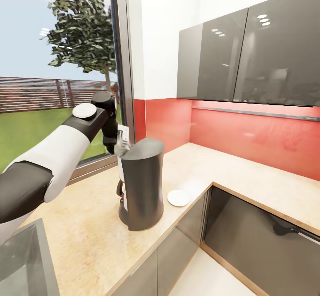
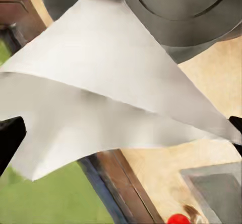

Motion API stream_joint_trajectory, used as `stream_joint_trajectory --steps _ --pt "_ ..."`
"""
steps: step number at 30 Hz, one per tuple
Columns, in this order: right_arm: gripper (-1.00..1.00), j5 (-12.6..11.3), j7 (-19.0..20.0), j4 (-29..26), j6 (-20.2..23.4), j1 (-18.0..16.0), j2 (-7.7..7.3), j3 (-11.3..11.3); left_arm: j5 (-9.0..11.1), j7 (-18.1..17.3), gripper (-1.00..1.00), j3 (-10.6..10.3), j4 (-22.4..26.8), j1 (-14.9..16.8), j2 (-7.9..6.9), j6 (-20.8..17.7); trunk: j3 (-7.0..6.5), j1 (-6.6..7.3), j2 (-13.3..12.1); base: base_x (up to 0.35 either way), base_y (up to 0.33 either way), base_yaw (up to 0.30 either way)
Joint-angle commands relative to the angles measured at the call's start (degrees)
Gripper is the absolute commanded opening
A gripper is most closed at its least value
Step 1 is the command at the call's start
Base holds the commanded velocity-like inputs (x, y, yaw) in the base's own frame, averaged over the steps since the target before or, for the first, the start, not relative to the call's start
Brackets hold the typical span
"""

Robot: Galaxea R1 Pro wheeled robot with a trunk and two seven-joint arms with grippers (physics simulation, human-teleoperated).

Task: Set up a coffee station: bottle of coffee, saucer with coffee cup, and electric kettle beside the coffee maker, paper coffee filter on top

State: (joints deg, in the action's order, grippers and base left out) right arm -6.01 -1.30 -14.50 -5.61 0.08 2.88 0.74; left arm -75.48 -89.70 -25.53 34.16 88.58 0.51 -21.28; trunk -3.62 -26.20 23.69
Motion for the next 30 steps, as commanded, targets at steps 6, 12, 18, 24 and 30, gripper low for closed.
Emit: stream_joint_trajectory --steps 6,12,18,24,30 --pt "1.00 -0.6 0.0 0.0 -0.2 0.0 0.02 0.0 -0.2 -0.3 1.00 -0.1 0.0 0.0 0.01 -0.6 0.02 -0.02 0.0 0.000 0.000 0.000" --pt "1.00 -0.6 0.0 0.0 -0.2 0.0 0.02 0.0 -0.3 -0.3 1.00 -0.1 0.0 0.0 0.01 -0.6 0.02 -0.02 0.0 0.000 0.000 0.000" --pt "1.00 -0.6 0.0 0.0 -0.2 0.0 0.02 0.0 -0.3 -0.3 1.00 -0.1 0.0 0.0 0.00 -0.6 0.02 -0.02 0.0 0.000 0.000 0.000" --pt "1.00 -0.6 0.0 0.0 -0.3 0.0 0.02 0.0 -0.3 -0.3 1.00 0.0 0.0 0.0 0.01 -0.8 0.02 -0.02 0.0 0.000 0.000 0.000" --pt "1.00 -0.6 0.0 0.0 -0.2 0.0 0.02 0.0 -0.3 -0.3 1.00 0.0 0.0 0.1 0.01 -1.0 0.02 -0.02 0.0 0.000 0.000 0.000"
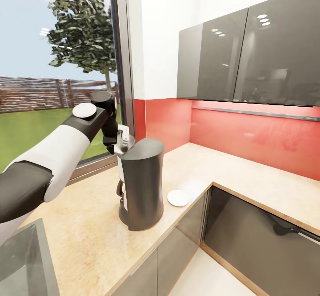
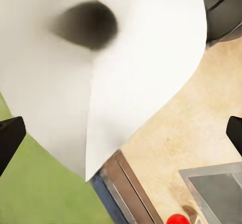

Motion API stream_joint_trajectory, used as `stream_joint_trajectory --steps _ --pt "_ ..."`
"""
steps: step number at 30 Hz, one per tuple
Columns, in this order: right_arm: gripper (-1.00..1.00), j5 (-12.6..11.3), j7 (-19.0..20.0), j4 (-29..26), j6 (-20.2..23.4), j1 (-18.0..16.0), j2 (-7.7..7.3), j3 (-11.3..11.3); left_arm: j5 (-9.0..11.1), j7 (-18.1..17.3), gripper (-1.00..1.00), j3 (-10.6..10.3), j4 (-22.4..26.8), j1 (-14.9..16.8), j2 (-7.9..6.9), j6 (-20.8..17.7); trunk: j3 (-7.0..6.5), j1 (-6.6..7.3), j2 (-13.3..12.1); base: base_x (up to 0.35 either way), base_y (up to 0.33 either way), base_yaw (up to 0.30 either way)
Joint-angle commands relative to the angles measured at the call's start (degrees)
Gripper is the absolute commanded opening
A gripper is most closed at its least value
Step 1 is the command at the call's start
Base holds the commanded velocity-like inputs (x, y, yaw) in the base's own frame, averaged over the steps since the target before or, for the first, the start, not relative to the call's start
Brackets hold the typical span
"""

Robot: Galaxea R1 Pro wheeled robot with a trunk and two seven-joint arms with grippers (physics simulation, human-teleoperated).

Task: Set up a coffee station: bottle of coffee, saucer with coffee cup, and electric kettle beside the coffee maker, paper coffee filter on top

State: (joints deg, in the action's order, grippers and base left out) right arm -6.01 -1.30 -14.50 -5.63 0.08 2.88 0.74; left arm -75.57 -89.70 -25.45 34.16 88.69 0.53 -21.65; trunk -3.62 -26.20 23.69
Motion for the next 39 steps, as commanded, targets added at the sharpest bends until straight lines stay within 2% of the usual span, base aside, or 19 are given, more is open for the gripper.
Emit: stream_joint_trajectory --steps 1,29,35,39 --pt "1.00 -0.6 0.0 0.0 -0.2 0.0 0.02 0.0 -0.2 -0.3 1.00 -0.1 0.0 0.0 0.01 -0.6 0.02 -0.02 0.0 0.000 0.000 0.000" --pt "1.00 -0.6 0.0 0.0 -0.2 0.0 0.02 0.0 -0.4 -0.3 1.00 -0.5 0.9 0.6 0.36 -0.9 0.02 -0.02 0.0 0.000 0.000 0.000" --pt "1.00 -0.6 0.0 0.0 -0.2 0.0 0.02 0.0 -0.4 -0.3 1.00 -0.5 1.0 1.2 -0.15 -0.9 0.02 -0.02 0.0 0.000 0.000 0.000" --pt "1.00 -0.6 0.0 0.0 -0.3 0.0 0.02 0.0 -0.7 -0.3 1.00 -0.5 1.4 3.3 -0.80 -0.9 0.02 -0.02 0.0 0.000 0.000 0.000"
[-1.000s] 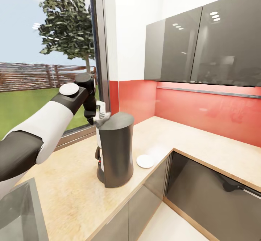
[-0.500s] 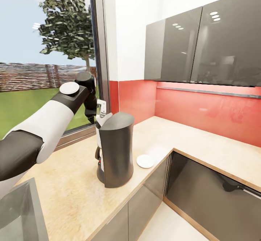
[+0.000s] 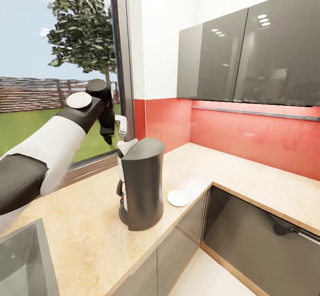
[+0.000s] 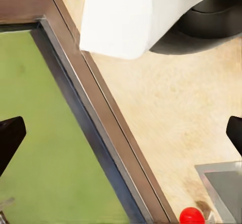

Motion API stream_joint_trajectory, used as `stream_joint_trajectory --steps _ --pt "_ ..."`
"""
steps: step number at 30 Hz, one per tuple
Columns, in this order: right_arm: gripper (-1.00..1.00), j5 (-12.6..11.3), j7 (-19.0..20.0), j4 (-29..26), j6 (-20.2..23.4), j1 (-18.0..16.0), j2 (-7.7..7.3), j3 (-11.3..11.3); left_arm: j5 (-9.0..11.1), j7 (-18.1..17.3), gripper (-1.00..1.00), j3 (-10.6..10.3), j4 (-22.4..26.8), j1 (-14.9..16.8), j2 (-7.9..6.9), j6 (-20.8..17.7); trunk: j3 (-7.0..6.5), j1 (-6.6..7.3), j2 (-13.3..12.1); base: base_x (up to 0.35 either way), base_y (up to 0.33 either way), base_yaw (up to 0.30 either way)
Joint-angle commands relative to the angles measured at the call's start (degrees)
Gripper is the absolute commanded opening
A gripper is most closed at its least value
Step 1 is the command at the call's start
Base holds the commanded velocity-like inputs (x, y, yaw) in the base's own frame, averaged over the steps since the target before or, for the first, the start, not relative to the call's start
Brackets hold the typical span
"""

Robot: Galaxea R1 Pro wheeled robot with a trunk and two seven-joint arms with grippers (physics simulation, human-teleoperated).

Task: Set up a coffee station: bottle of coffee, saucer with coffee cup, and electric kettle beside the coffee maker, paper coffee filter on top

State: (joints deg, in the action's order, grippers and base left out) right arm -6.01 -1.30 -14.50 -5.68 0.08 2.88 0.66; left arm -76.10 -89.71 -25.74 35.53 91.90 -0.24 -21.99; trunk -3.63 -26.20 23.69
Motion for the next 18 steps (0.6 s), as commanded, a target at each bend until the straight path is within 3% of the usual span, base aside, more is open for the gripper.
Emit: stream_joint_trajectory --steps 1,6,11,18 --pt "1.00 -0.6 0.0 0.0 -0.2 0.0 0.02 0.0 -0.2 -0.3 1.00 -0.2 0.2 0.9 -0.38 -0.6 0.03 -0.02 0.0 0.000 0.000 0.000" --pt "1.00 -0.7 -0.1 -0.1 -0.1 0.0 0.02 0.2 -0.6 -0.3 1.00 -0.2 2.9 3.3 -2.38 -0.6 0.03 -0.02 0.0 0.000 0.000 0.000" --pt "1.00 -0.7 -0.1 -0.2 -0.1 0.0 0.02 0.3 -1.0 -0.3 1.00 -0.2 6.0 3.4 -2.54 -0.6 0.03 -0.02 0.0 0.000 0.000 0.000" --pt "1.00 -0.7 -0.4 -0.3 -0.2 0.0 -0.06 0.3 -4.3 -0.3 1.00 -0.2 8.0 3.2 -2.41 -0.7 0.03 -0.02 0.0 -0.004 -0.004 0.064"
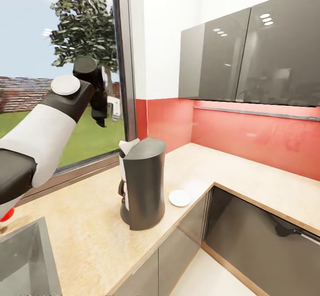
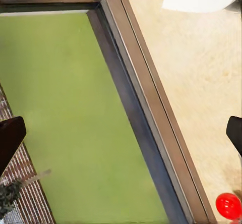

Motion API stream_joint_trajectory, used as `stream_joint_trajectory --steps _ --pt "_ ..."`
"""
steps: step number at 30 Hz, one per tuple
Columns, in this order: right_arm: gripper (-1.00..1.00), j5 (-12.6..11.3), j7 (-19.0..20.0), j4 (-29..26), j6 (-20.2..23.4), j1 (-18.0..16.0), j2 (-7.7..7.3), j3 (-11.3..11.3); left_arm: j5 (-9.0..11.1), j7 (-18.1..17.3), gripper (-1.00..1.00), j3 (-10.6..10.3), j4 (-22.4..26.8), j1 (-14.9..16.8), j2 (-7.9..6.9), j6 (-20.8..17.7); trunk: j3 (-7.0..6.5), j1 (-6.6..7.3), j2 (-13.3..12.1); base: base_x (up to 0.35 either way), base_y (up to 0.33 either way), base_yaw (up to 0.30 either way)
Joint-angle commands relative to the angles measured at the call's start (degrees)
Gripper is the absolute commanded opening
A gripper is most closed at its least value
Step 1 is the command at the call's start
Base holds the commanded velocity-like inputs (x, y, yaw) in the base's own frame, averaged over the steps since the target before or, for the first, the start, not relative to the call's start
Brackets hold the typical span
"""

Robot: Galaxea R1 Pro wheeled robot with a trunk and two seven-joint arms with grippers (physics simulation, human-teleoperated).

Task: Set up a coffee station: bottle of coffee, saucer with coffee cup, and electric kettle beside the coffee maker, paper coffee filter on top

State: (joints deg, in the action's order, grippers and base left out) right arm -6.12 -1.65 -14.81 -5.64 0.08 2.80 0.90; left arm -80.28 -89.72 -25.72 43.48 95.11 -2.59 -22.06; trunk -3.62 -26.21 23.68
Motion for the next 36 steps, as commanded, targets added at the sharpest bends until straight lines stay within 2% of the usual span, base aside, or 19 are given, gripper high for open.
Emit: stream_joint_trajectory --steps 1,10,12,17,19,21,22,25,29,30,32,36 --pt "1.00 -0.6 -0.3 0.0 -0.2 0.0 0.02 0.1 -0.6 -0.3 1.00 -0.3 0.4 0.0 -0.05 -0.6 0.02 -0.02 0.0 -0.072 -0.069 0.184" --pt "1.00 -0.4 -1.2 -1.9 -0.2 0.0 0.02 -0.1 -2.1 -0.3 1.00 -0.3 4.8 -0.1 -0.16 -2.6 0.02 -0.02 0.0 -0.190 -0.164 0.081" --pt "1.00 -0.2 -1.5 -3.0 -0.2 0.0 -0.08 -0.3 -3.9 -0.3 1.00 -0.1 8.0 -0.3 -0.08 -3.2 0.02 -0.02 0.0 -0.238 -0.191 0.057" --pt "1.00 0.0 -3.7 -4.9 -0.3 0.0 -1.25 -0.4 -7.5 -0.3 1.00 -0.1 14.4 -0.8 -0.19 -9.0 -0.11 -0.02 0.0 -0.265 -0.166 0.186" --pt "1.00 0.0 -4.1 -5.5 -0.3 0.0 -1.58 -0.4 -10.1 -0.3 1.00 0.0 17.8 -0.9 -0.38 -11.3 -0.13 -0.02 0.0 -0.238 -0.127 0.084" --pt "1.00 0.2 -4.2 -5.7 -0.3 0.0 -1.87 -0.5 -13.5 -0.3 1.00 0.0 20.3 -1.9 -1.22 -14.3 -0.15 -0.02 0.0 -0.207 -0.105 0.034" --pt "1.00 0.6 -4.2 -5.7 -0.3 0.0 -1.98 -0.6 -15.4 -0.3 1.00 -0.1 21.4 -3.6 -1.79 -16.6 -0.15 -0.02 0.0 -0.145 -0.077 0.014" --pt "1.00 3.2 -4.2 -5.5 -0.3 0.0 -2.12 -0.9 -17.2 -0.3 1.00 -0.2 23.1 -7.3 -2.01 -18.8 -0.15 -0.02 0.0 -0.063 -0.034 0.006" --pt "1.00 7.6 -4.3 -5.4 -0.3 0.0 -2.17 -1.0 -17.7 -0.3 1.00 -0.2 24.5 -9.3 -1.84 -19.6 -0.15 -0.02 0.0 -0.017 -0.009 0.002" --pt "1.00 10.6 -4.3 -5.4 -0.3 0.0 -2.18 -1.0 -17.8 -0.3 1.00 -0.1 24.9 -10.7 -1.75 -20.1 -0.15 -0.02 0.0 -0.003 -0.002 0.000" --pt "1.00 11.8 -4.3 -5.4 -0.4 0.0 -2.18 -0.9 -17.8 -0.3 1.00 -0.1 25.4 -12.3 -1.73 -21.0 -0.15 -0.02 0.0 -0.002 -0.001 0.000" --pt "1.00 12.5 -4.3 -5.3 -2.2 0.0 -2.18 -0.8 -17.8 -0.3 1.00 0.0 26.8 -15.5 -1.78 -25.0 -0.15 -0.02 0.0 0.000 0.000 0.000"
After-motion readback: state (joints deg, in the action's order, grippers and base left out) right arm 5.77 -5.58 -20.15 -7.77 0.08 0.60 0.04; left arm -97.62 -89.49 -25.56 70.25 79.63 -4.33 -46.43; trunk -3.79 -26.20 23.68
